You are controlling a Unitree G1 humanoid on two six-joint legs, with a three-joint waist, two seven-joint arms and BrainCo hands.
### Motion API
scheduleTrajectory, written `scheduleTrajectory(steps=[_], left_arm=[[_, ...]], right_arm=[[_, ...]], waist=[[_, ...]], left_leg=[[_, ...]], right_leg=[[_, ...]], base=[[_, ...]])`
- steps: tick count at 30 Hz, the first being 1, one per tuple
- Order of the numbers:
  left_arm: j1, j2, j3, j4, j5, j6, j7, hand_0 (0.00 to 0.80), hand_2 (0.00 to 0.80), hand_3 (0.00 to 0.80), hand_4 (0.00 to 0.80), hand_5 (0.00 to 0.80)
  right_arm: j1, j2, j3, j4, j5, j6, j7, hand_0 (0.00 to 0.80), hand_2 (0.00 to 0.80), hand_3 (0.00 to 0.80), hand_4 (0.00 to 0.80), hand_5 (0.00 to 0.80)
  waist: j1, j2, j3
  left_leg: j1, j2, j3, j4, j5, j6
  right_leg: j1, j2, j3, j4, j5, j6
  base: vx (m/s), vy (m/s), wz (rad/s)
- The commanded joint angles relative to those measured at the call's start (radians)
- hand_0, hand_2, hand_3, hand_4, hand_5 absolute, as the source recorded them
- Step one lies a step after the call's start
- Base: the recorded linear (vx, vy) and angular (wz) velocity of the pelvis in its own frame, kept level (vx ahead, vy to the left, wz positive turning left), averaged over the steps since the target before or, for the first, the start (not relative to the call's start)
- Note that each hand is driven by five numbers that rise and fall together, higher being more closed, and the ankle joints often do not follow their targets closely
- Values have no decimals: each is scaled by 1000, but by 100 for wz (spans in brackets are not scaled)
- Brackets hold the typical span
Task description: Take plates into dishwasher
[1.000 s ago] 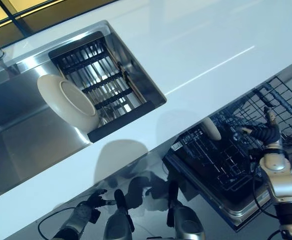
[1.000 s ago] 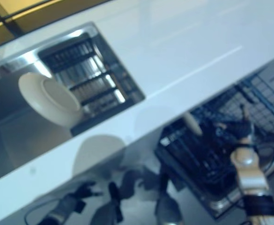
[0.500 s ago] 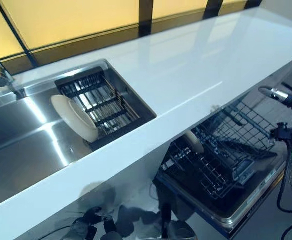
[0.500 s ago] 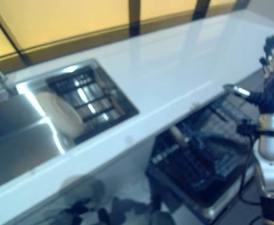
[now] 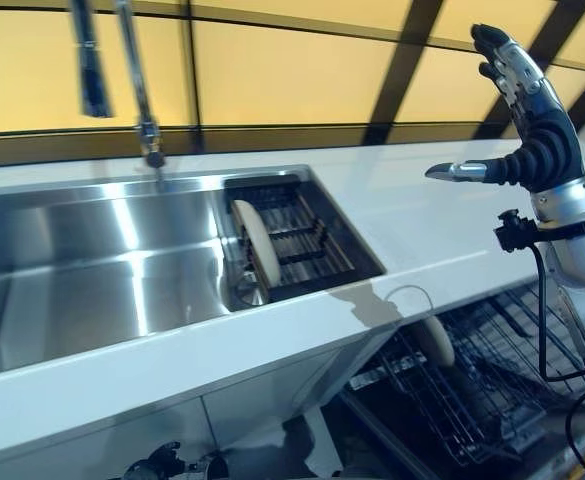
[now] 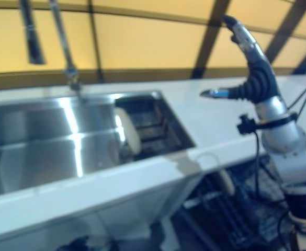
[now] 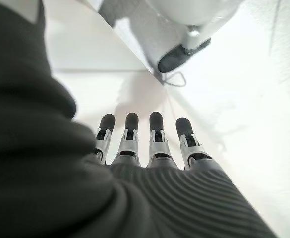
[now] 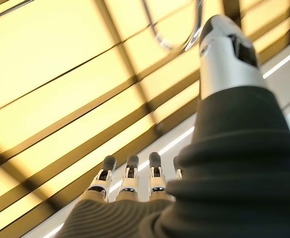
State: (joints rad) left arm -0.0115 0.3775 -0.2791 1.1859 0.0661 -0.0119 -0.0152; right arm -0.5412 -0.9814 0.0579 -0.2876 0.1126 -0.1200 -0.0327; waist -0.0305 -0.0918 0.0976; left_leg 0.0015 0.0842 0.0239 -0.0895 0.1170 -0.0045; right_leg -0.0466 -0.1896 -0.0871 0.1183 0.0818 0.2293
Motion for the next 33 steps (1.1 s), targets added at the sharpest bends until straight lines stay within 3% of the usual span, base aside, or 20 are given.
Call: scheduleTrajectory(steps=[1, 7, 10, 13, 19, 20, 23, 27, 33], left_arm=[[-64, 9, 16, -4, 57, 19, -16, 0, 0, 0, 0, 0], [-38, 16, 27, -14, 56, 18, -9, 0, 0, 0, 0, 0], [-33, 23, 41, -19, 52, 12, -8, 0, 0, 0, 0, 0], [-26, 26, 59, -32, 13, 4, -12, 0, 0, 0, 0, 0], [-17, 27, 28, -104, 41, 11, -30, 0, 0, 0, 0, 0], [-17, 26, 28, -105, 41, 11, -30, 0, 0, 0, 0, 0], [-6, 35, 17, -132, 47, 8, -39, 0, 0, 0, 0, 0], [10, 33, 13, -144, 34, 17, -35, 0, 0, 0, 0, 0], [24, 31, 6, -164, 24, 34, -36, 0, 0, 0, 0, 0]], right_arm=[[-171, -73, -2, 95, -48, 18, -16, 0, 0, 0, 0, 0], [-223, -77, 65, 175, -89, 55, -24, 0, 0, 0, 0, 0], [-227, -92, 73, 214, -126, 20, -20, 0, 0, 0, 0, 0], [-255, -139, 110, 264, -262, -67, 26, 0, 0, 0, 0, 0], [-352, -319, 254, 342, -378, -127, 109, 0, 0, 0, 0, 0], [-355, -319, 258, 343, -377, -127, 109, 0, 0, 0, 0, 0], [-379, -379, 319, 326, -400, -161, 241, 0, 0, 0, 0, 0], [-449, -369, 425, 327, -411, -189, 314, 0, 0, 0, 0, 0], [-518, -324, 539, 402, -608, -262, 298, 0, 0, 0, 0, 0]], waist=[[33, -5, 23], [42, 0, 31], [53, -4, 26], [78, -11, 10], [126, -37, 15], [124, -36, 15], [136, -42, 25], [144, -40, 19], [150, -31, 9]], left_leg=[[58, -113, -48, 2, -150, 15], [82, -123, -149, 2, -157, 24], [83, -121, -169, 2, -153, 22], [77, -92, -151, 2, -139, -6], [59, -42, -115, 12, -109, -52], [59, -42, -116, 13, -109, -52], [58, -32, -92, 18, -100, -63], [74, -34, -96, 13, -96, -69], [77, -38, -87, 2, -84, -73]], right_leg=[[-41, 40, 88, -98, 78, -47], [-76, 103, 162, -120, 74, -54], [-39, 112, 164, -118, 54, -68], [38, 109, 97, -144, 10, -88], [103, 99, -46, -151, -39, -121], [103, 99, -47, -151, -40, -121], [129, 103, -110, -141, -61, -136], [159, 115, -126, -159, -66, -147], [186, 123, -128, -195, -60, -149]], base=[[196, -56, 71], [182, -113, 109], [93, -194, 44], [91, -237, 48], [33, -199, 70], [-19, -162, 72], [-13, -121, 71], [7, -41, 66], [6, 12, 30]])
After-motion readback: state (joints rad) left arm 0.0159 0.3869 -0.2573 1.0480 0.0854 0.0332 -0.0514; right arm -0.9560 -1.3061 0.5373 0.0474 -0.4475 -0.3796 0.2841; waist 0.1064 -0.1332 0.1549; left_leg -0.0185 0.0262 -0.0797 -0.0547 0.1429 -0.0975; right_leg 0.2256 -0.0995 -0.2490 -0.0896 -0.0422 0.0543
